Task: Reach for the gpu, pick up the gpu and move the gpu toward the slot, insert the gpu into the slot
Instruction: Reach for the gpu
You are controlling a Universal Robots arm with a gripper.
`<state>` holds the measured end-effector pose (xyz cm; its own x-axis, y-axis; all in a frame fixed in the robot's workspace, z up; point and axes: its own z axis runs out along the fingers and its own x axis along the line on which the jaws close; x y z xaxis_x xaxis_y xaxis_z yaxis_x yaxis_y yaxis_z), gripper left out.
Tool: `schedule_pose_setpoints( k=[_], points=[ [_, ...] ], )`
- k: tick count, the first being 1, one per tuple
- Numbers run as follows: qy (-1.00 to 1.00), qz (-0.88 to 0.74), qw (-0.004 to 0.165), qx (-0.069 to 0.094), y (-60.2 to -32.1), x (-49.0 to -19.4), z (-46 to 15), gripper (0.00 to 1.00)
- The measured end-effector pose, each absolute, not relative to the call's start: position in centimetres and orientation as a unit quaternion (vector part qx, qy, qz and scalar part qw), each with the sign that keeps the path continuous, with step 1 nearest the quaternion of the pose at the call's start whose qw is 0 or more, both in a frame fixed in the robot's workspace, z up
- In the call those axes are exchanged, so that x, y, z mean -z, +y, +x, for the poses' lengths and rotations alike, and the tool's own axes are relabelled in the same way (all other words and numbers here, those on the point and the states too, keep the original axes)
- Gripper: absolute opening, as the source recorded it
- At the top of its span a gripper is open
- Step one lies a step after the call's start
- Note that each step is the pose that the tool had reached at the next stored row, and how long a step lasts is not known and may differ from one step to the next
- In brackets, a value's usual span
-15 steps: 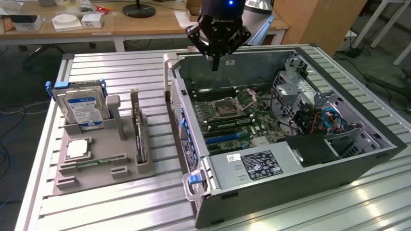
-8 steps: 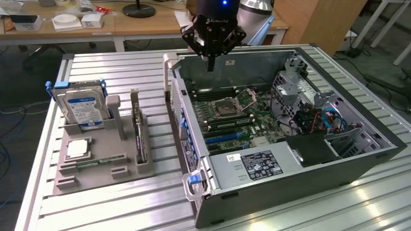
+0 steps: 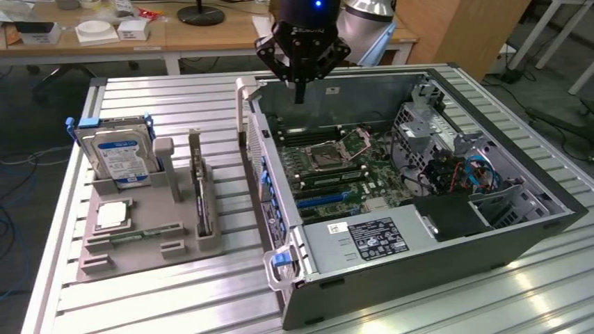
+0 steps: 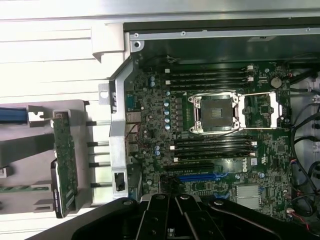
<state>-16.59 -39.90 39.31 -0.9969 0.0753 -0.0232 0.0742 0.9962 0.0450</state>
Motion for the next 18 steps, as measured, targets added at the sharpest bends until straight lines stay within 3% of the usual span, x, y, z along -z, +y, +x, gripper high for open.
schedule_pose_setpoints(
  k=[18],
  points=[
    [0.999, 0.037, 0.012, -0.022, -39.9, -39.3, -18.3, 0.1]
  ],
)
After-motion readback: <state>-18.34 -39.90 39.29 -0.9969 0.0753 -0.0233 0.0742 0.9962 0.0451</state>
